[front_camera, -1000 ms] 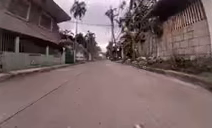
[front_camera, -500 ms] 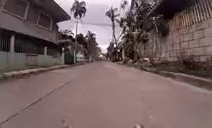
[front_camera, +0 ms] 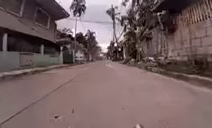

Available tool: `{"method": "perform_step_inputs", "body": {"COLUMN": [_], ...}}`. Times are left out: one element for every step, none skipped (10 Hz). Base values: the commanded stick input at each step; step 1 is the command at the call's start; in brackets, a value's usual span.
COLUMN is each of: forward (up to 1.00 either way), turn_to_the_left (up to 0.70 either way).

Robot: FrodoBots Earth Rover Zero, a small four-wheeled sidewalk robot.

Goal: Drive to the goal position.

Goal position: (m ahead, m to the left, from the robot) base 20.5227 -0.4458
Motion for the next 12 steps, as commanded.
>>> {"method": "perform_step_inputs", "body": {"forward": [1.00,1.00,1.00,1.00,1.00,1.00,1.00,1.00,1.00,1.00,1.00,1.00], "turn_to_the_left": [0.04,0.04,0.04,0.04,0.04,0.04,0.04,0.04,0.04,0.04,0.04,0.04]}}
